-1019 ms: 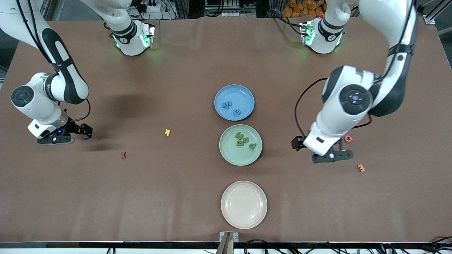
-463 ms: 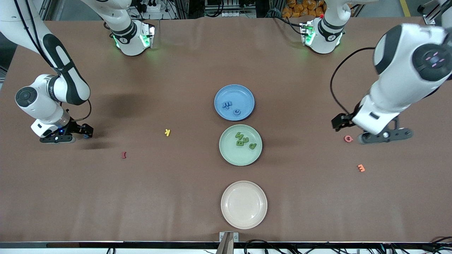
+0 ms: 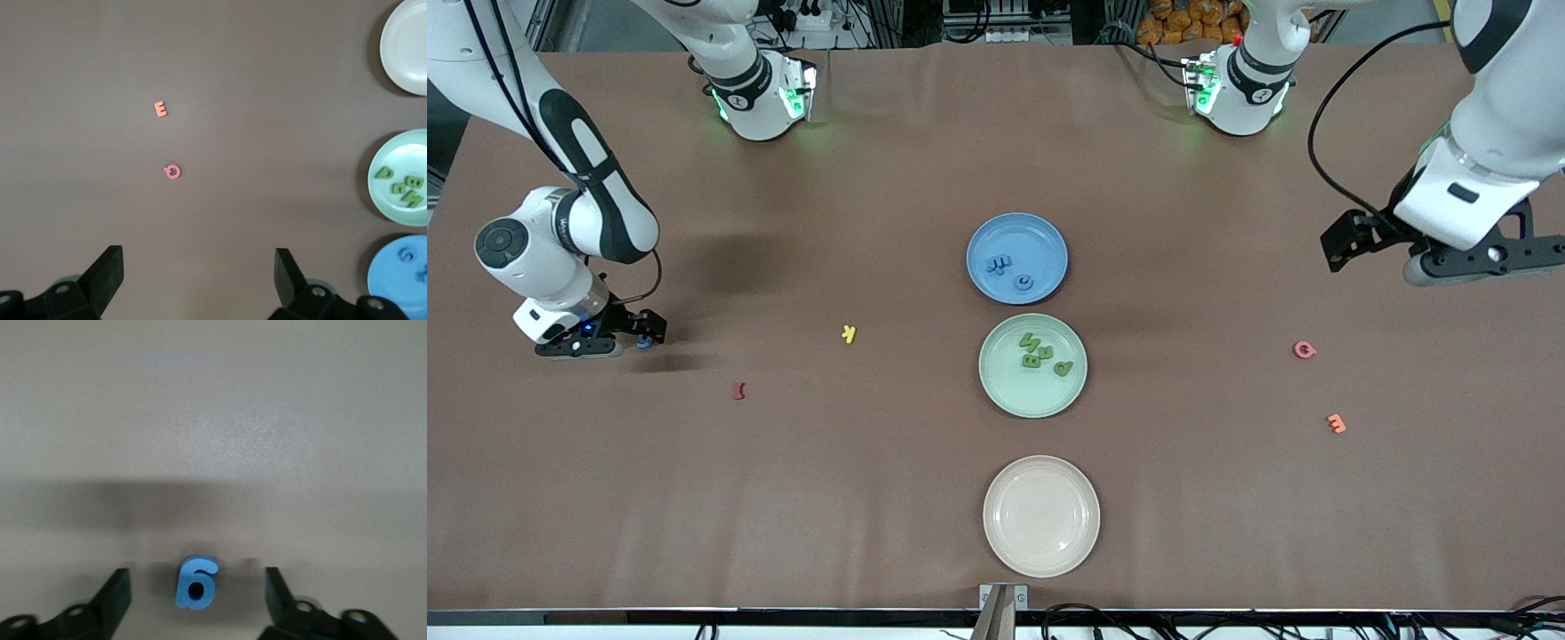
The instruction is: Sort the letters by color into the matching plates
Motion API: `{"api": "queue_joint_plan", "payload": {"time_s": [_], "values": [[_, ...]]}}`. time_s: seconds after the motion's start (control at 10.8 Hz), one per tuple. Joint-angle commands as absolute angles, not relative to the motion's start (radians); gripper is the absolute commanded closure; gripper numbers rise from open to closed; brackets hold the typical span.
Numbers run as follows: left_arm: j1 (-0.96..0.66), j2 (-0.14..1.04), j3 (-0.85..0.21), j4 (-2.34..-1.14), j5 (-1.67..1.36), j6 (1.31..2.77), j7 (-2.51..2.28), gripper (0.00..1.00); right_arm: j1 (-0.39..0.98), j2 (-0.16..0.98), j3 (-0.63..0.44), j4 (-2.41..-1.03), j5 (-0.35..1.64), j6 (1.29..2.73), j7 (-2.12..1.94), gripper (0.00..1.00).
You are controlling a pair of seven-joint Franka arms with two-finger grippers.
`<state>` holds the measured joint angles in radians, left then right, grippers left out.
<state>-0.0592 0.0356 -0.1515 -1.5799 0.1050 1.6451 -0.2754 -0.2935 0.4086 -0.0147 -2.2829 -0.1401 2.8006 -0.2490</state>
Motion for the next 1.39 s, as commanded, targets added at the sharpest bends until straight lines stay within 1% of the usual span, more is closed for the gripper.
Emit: {"api": "queue_joint_plan", "payload": {"time_s": [0.0,0.09,0.19,0.28,0.37,0.46,0.65,1.02,1.3], "values": [[-0.044,-0.067,-0.161,-1.611,0.091,1.600,-0.215,0.00,-0.318,0.400,0.003,-2.315,-0.141,2.830,-0.275,0.37],[-0.055,-0.075,-0.122,-1.611,0.066,1.597,-0.152,0.00,-0.318,0.400,0.003,-2.316,-0.141,2.832,-0.275,0.38],[-0.092,-0.081,-0.053,-1.609,0.046,1.595,-0.079,0.00,-0.318,0.400,0.003,-2.321,-0.143,2.842,-0.276,0.42],[-0.101,-0.083,-0.010,-1.609,0.029,1.582,-0.060,0.00,-0.318,0.402,0.003,-2.321,-0.143,2.846,-0.278,0.47],[-0.091,-0.083,-0.014,-1.608,0.022,1.572,-0.058,0.00,-0.318,0.403,0.003,-2.321,-0.143,2.846,-0.279,0.52],[-0.083,-0.083,-0.029,-1.608,0.021,1.569,-0.070,0.00,-0.318,0.403,0.003,-2.321,-0.143,2.846,-0.279,0.54],[-0.005,-0.084,-0.104,-1.605,0.020,1.569,-0.078,0.00,-0.318,0.411,0.003,-2.321,-0.141,2.855,-0.281,0.55],[0.021,-0.095,-0.100,-1.603,0.000,1.575,-0.077,0.00,-0.328,0.423,0.003,-2.321,-0.143,2.872,-0.287,0.58],[0.021,-0.106,-0.100,-1.603,-0.012,1.575,-0.069,0.00,-0.328,0.423,0.003,-2.321,-0.143,2.870,-0.288,0.67]]}}
